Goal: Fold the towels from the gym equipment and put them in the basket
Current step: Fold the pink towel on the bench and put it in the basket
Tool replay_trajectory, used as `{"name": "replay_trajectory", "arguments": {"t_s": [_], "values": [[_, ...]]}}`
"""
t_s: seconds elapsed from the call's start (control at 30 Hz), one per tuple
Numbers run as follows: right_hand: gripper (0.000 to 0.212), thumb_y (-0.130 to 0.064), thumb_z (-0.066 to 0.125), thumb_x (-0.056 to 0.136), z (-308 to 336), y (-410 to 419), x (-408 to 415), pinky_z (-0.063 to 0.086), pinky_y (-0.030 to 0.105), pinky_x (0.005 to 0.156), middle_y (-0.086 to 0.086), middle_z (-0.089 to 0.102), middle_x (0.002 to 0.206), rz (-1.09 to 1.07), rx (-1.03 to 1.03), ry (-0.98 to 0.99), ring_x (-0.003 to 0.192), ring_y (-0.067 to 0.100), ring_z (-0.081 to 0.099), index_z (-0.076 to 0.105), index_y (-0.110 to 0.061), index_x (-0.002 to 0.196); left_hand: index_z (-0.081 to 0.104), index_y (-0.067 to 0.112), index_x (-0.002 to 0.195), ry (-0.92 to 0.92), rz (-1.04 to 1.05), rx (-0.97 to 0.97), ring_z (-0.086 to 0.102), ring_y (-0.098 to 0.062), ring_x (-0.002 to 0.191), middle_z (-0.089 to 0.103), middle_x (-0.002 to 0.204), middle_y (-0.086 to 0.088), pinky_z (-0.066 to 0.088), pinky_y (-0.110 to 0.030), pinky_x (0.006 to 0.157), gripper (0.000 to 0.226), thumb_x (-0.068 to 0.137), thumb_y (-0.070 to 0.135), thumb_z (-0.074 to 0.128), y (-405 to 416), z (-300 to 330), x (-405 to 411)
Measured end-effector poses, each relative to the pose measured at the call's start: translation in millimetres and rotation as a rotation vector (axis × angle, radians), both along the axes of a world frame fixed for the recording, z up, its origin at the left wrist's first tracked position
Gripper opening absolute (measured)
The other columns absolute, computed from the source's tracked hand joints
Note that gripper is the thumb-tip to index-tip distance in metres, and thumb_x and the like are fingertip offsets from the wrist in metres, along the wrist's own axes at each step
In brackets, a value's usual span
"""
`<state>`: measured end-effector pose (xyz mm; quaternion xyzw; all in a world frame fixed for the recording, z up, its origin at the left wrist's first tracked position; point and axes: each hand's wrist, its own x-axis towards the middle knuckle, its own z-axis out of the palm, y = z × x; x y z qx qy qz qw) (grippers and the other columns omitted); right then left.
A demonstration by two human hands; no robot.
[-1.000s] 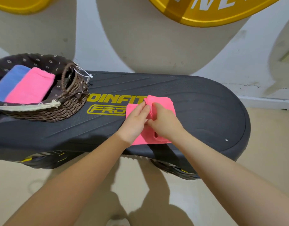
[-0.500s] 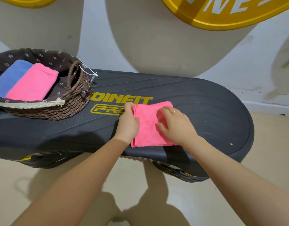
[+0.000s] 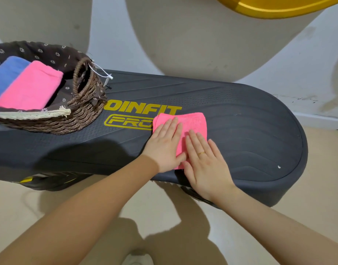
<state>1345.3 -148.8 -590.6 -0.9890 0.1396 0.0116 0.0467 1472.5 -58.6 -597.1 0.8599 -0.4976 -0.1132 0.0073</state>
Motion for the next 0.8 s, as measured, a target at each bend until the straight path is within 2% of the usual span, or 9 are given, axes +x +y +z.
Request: {"name": "replay_trajectory", "arguments": {"t_s": [0.03, 0.1, 0.17, 0.23, 0.33, 0.47, 0.57, 0.67, 0.8], "values": [[0.07, -0.042, 0.014, 0.087, 0.4, 0.8, 2.0, 0.015, 0.034, 0.115, 0.012, 0.033, 0.151, -0.018, 0.058, 0.038, 0.139, 0.025, 0.034, 0.038, -0.005, 0.141, -0.007, 0.008, 0.148, 0.023, 0.001, -0.002, -0.013, -0.022, 0.145, -0.014, 0.156, -0.012, -0.01, -0.033, 0.117, 0.083, 0.089, 0.055, 0.028, -0.4, -1.6, -0.3], [0.087, -0.05, -0.01, 0.075, 0.2, -5.1, 12.9, 0.001, 0.032, 0.117, 0.004, 0.005, 0.159, -0.059, 0.166, 0.114, 0.147, 0.017, 0.006, 0.012, -0.011, 0.149, -0.01, 0.006, 0.147, 0.054, 0.022, 0.002, -0.016, -0.022, 0.144, -0.017, 0.156, -0.012, -0.009, -0.034, 0.118, 0.089, 0.088, 0.053, 0.038, -0.7, -2.4, -0.7], [0.094, -0.052, -0.019, 0.066, -3.4, -15.5, 29.1, -0.003, 0.033, 0.117, 0.0, -0.009, 0.159, -0.104, 0.203, 0.15, 0.147, 0.013, -0.008, -0.001, -0.015, 0.15, -0.012, 0.006, 0.146, 0.07, 0.059, -0.024, -0.018, -0.022, 0.144, -0.019, 0.155, -0.011, -0.011, -0.033, 0.118, 0.096, 0.085, 0.059, 0.04, -0.5, -3.9, -1.5], [0.084, -0.054, -0.013, 0.077, -7.3, -24.3, 46.6, -0.004, 0.034, 0.118, 0.001, -0.012, 0.159, -0.14, 0.197, 0.141, 0.146, 0.013, -0.01, -0.004, -0.015, 0.15, -0.012, 0.006, 0.146, 0.088, 0.087, -0.037, -0.019, -0.022, 0.143, -0.019, 0.155, -0.011, -0.013, -0.034, 0.116, 0.105, 0.08, 0.07, 0.039, -1.7, -5.4, -2.5], [0.061, -0.044, 0.008, 0.099, -12.0, -40.2, 71.4, -0.006, 0.036, 0.118, 0.001, -0.013, 0.158, -0.177, 0.18, 0.169, 0.146, 0.014, -0.012, -0.006, -0.014, 0.149, -0.011, 0.005, 0.146, 0.088, 0.099, -0.026, -0.02, -0.023, 0.143, -0.019, 0.155, -0.012, -0.013, -0.037, 0.118, 0.119, 0.07, 0.083, 0.037, -3.0, -6.5, -2.8], [0.062, -0.045, 0.014, 0.099, -12.7, -55.8, 91.5, -0.007, 0.038, 0.118, 0.001, -0.01, 0.159, -0.196, 0.117, 0.123, 0.146, 0.014, -0.011, -0.004, -0.014, 0.15, -0.014, 0.006, 0.146, 0.119, 0.065, -0.042, -0.023, -0.022, 0.142, -0.023, 0.154, -0.01, -0.017, -0.034, 0.114, 0.127, 0.064, 0.082, 0.047, 0.2, -4.0, -1.0], [0.069, -0.052, 0.015, 0.097, -11.7, -54.5, 87.6, -0.01, 0.04, 0.117, 0.0, -0.016, 0.158, -0.169, 0.07, 0.094, 0.146, 0.014, -0.013, -0.008, -0.014, 0.149, -0.014, 0.01, 0.147, 0.171, 0.041, -0.072, -0.024, -0.019, 0.142, -0.025, 0.154, -0.007, -0.019, -0.03, 0.11, 0.129, 0.061, 0.079, 0.055, 4.4, -3.1, 2.9], [0.077, -0.061, 0.006, 0.091, -10.6, -48.7, 61.4, -0.009, 0.038, 0.117, 0.002, -0.019, 0.157, -0.117, 0.064, 0.122, 0.146, 0.016, -0.014, -0.009, -0.013, 0.149, -0.011, 0.011, 0.147, 0.199, 0.042, -0.086, -0.024, -0.018, 0.142, -0.024, 0.155, -0.007, -0.019, -0.029, 0.11, 0.131, 0.059, 0.077, 0.059, 6.5, -3.4, 3.4], [0.103, -0.073, -0.02, 0.067, -2.2, -43.1, 10.0, -0.002, 0.032, 0.118, 0.004, -0.015, 0.158, 0.025, 0.068, 0.252, 0.147, 0.017, -0.008, -0.007, -0.013, 0.149, -0.008, 0.01, 0.148, 0.188, 0.054, -0.098, -0.021, -0.019, 0.143, -0.02, 0.156, -0.007, -0.015, -0.032, 0.113, 0.13, 0.059, 0.077, 0.06, 7.2, -2.0, 1.5]]}}
